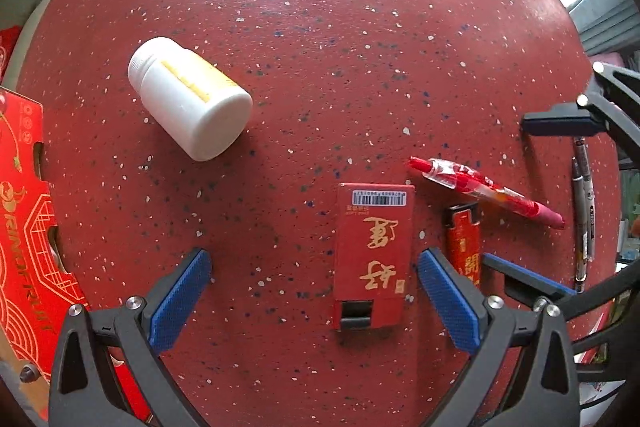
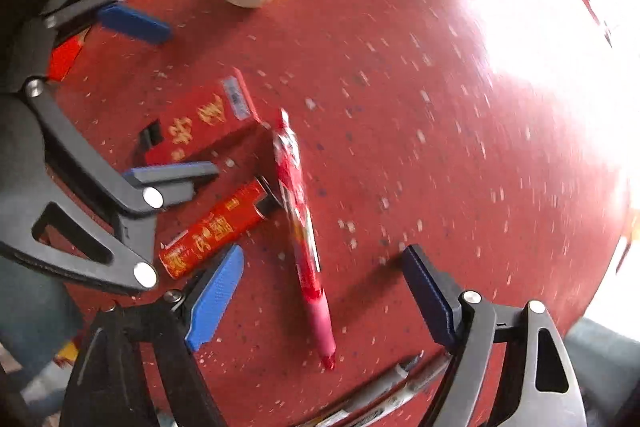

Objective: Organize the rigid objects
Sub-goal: 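Grasp the red envelope packet with the left gripper while the right gripper grasps the red pen, then carry the red packet and red pen over the cardboard box with both grippers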

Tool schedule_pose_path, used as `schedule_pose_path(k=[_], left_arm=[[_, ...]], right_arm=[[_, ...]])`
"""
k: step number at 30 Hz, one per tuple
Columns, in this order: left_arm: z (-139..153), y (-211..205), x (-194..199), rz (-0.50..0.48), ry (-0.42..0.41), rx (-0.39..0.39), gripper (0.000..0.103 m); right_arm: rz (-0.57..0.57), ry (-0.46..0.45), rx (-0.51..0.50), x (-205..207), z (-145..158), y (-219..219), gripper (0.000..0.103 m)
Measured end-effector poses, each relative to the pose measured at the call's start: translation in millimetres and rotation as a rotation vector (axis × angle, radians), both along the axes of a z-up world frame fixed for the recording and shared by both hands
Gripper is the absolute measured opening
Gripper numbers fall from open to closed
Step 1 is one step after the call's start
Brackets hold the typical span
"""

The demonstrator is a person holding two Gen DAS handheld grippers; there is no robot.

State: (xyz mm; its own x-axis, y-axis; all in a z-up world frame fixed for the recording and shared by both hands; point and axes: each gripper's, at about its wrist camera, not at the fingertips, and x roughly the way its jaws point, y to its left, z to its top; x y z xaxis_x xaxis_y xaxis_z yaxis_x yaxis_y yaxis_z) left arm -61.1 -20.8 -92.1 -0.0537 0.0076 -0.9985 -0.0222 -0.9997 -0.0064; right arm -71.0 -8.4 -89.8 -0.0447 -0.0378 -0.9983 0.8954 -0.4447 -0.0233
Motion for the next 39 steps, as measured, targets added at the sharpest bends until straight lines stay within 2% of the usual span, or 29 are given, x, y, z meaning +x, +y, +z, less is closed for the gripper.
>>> schedule_pose_path(k=[2, 4, 8, 9, 10, 13, 16, 18, 19, 20, 21, 22, 24, 28, 34, 35, 39], left_arm=[[1, -2, 2, 0.014, -0.002, 0.0, 0.103], [-2, -5, 4, 0.031, 0.001, 0.001, 0.103], [-3, -2, 3, 0.071, -0.023, 0.001, 0.103], [-3, 0, 2, 0.073, -0.026, 0.001, 0.103], [-2, 4, 1, 0.074, -0.024, 0.0, 0.103], [0, 9, 3, 0.079, -0.014, -0.018, 0.103], [1, 4, 5, 0.115, -0.044, 0.004, 0.097], [7, 7, 7, 0.097, -0.04, 0.002, 0.083], [12, 10, 9, 0.077, -0.033, -0.001, 0.07], [15, 11, 11, 0.064, -0.031, -0.005, 0.052], [19, 11, 13, 0.053, -0.033, -0.01, 0.04], [21, 10, 12, 0.056, -0.043, -0.005, 0.037], [23, 1, 14, 0.088, -0.074, 0.037, 0.037], [35, -11, 29, 0.11, -0.085, 0.043, 0.037], [70, -12, 51, 0.094, -0.065, 0.043, 0.037], [76, -12, 54, 0.091, -0.061, 0.045, 0.037], [99, -8, 62, 0.073, -0.04, 0.05, 0.037]], right_arm=[[0.018, 0.004, -0.001, -2, 2, -4, 0.079], [0.025, 0.012, -0.011, 1, 6, 0, 0.059], [0.029, -0.005, 0.001, -7, 15, 2, 0.031], [0.021, -0.012, 0.006, -9, 16, 2, 0.016], [0.007, -0.014, 0.019, -11, 17, 3, 0.011], [-0.072, -0.023, 0.038, -19, 19, 12, 0.011], [-0.194, -0.067, 0.009, -33, 27, 28, 0.011], [-0.284, -0.105, -0.016, -39, 33, 39, 0.011], [-0.325, -0.124, -0.03, -42, 37, 45, 0.011], [-0.367, -0.145, -0.046, -45, 40, 50, 0.011], [-0.407, -0.165, -0.061, -46, 43, 60, 0.011], [-0.443, -0.185, -0.074, -48, 46, 64, 0.011], [-0.512, -0.224, -0.105, -51, 52, 77, 0.011], [-0.592, -0.269, -0.138, -47, 61, 91, 0.011], [-0.614, -0.291, -0.153, -26, 72, 105, 0.011], [-0.616, -0.297, -0.157, -18, 74, 121, 0.011], [-0.608, -0.301, -0.154, 2, 77, 118, 0.011]])
